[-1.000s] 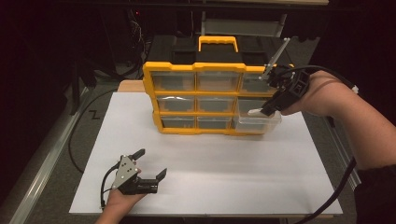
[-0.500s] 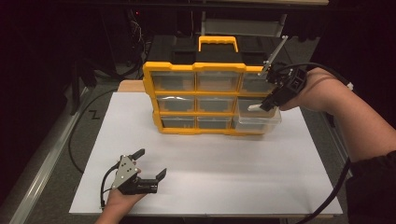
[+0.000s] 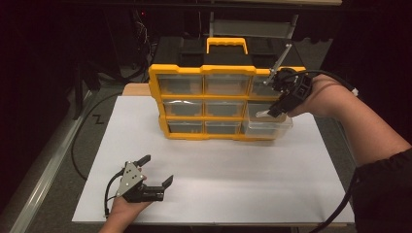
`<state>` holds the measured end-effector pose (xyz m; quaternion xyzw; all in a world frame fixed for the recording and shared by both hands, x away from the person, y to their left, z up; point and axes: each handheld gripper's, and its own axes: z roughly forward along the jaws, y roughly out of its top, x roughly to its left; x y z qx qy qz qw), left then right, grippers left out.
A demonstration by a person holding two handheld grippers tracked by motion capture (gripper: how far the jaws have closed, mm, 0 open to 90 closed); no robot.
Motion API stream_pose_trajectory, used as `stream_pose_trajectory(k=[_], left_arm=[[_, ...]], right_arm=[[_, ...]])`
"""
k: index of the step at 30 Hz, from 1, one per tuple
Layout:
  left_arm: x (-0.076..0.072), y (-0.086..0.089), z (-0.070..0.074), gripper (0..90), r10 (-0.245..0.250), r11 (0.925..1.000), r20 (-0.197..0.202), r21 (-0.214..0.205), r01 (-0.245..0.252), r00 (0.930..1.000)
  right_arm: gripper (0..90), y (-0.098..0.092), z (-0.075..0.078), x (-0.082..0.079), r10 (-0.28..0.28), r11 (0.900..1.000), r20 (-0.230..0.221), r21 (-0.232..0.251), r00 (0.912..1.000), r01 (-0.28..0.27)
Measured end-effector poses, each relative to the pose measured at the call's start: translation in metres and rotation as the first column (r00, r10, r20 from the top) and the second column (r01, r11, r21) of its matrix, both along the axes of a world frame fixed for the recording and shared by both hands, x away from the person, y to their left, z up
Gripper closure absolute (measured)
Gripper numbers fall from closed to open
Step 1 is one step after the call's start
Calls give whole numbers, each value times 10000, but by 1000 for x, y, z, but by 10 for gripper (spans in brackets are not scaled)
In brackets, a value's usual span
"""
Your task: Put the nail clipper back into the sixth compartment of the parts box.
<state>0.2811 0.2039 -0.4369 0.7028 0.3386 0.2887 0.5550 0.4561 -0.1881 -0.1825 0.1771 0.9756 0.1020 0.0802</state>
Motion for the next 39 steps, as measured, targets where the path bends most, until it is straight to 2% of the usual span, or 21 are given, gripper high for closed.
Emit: stream_pose_trajectory(k=[19,28,31,32,33,34,39], left_arm=[[0,1,0,15,5,10000,-1,-42,-5,10000],[0,1,0,14,-4,10000,-18,-13,4,10000],[0,0,-1,14,-12,10000,-24,-21,12,10000],[0,0,-1,15,-21,10000,-24,-11,21,10000],[0,0,-1,15,-34,10000,-28,3,34,10000],[0,0,-1,15,-19,10000,-26,-32,19,10000],[1,-1,-1,15,-52,10000,-34,23,52,10000]], right_arm=[[794,1,-25,10,-53,10000,-84,28,10000,53],[794,-1,-23,11,-154,9997,-70,174,9999,155],[786,-1,-22,11,-199,9996,77,201,9998,197],[657,-2,-21,10,-261,9990,345,366,9991,248],[657,-2,-21,10,-261,9990,345,366,9991,248],[580,-1,-20,10,-321,9986,316,434,9990,308],[502,-2,-17,9,-361,9967,95,727,9993,353]])
